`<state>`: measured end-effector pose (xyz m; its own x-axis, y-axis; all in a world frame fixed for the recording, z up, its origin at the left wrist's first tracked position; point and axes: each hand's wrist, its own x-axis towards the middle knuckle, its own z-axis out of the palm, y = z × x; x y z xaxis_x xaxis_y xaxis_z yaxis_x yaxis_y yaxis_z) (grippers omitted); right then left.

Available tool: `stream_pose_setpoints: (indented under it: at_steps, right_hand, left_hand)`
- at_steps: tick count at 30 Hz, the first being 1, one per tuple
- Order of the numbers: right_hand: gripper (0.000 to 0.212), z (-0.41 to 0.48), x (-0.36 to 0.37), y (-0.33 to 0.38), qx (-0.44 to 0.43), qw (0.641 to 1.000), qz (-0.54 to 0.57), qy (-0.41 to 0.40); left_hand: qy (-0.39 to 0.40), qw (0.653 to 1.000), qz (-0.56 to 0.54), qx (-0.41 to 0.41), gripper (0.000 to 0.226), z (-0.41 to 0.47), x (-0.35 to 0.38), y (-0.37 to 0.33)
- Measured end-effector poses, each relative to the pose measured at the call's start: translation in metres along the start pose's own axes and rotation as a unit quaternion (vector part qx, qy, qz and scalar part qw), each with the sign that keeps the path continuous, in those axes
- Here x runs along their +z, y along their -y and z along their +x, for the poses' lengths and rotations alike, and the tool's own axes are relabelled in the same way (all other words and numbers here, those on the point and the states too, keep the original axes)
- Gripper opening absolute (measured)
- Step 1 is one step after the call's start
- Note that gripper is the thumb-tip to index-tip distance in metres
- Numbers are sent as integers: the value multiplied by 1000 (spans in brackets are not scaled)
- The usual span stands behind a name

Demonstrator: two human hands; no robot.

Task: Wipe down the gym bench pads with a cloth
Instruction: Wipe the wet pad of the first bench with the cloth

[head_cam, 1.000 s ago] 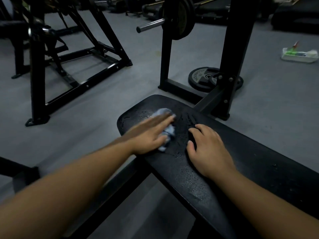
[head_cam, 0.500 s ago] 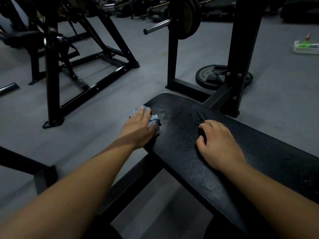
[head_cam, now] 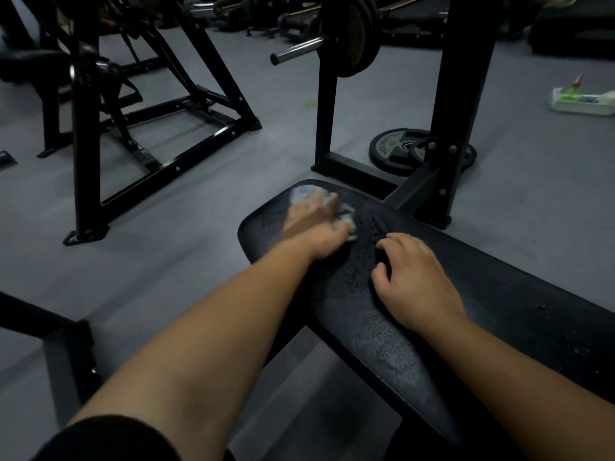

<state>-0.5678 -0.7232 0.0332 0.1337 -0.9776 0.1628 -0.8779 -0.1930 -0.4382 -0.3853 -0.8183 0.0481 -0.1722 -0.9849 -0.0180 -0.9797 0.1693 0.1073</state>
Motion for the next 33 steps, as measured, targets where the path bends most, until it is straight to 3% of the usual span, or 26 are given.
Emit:
stream_pose_setpoints:
  at_steps: [2, 4, 7, 10, 13, 16, 18, 21, 22, 24, 28, 31, 33]
  right_hand:
    - [18, 1, 0, -1, -2, 1000, 18, -10]
    - [4, 0, -2, 1, 6, 999, 37, -17]
    - [12, -3, -3, 3, 25, 998, 52, -17]
    - [14, -2, -5, 6, 31, 998, 50, -19]
    - [17, -2, -5, 6, 40, 998, 48, -27]
    - [18, -1, -4, 6, 44, 996, 59, -46]
    - [21, 0, -4, 6, 39, 996, 67, -54]
    - [26, -4, -5, 4, 7, 997, 36, -73]
    - [27, -3, -5, 4, -6, 996, 13, -83]
    - [32, 7, -6, 8, -23, 997, -28, -69]
    - [54, 37, 4, 46, -2, 998, -19, 66]
    - [65, 24, 23, 65, -63, 991, -71, 95]
    - [61, 11, 16, 48, -90, 986, -92, 102]
  left_hand:
    - [25, 991, -16, 132, 71, -18, 8, -28]
    - [39, 973, -43, 225, 69, -33, 5, -3]
    - [7, 988, -8, 157, 69, -16, -7, 51]
    - [3, 999, 7, 44, 69, 20, -5, 29]
    - [23, 992, -23, 118, 68, 9, 5, -12]
    - [35, 968, -26, 249, 75, -38, 4, -1]
    - [37, 957, -74, 279, 81, -59, -1, 8]
    - [9, 963, -243, 117, 77, -55, -9, 23]
    - [-15, 970, -237, 57, 70, -49, -6, 28]
    - [-12, 993, -119, 5, 59, -41, 2, 29]
    - [10, 995, -90, 29, 57, -39, 6, 30]
    - [15, 991, -127, 33, 56, -37, 6, 39]
    - [8, 992, -118, 36, 54, -38, 8, 39]
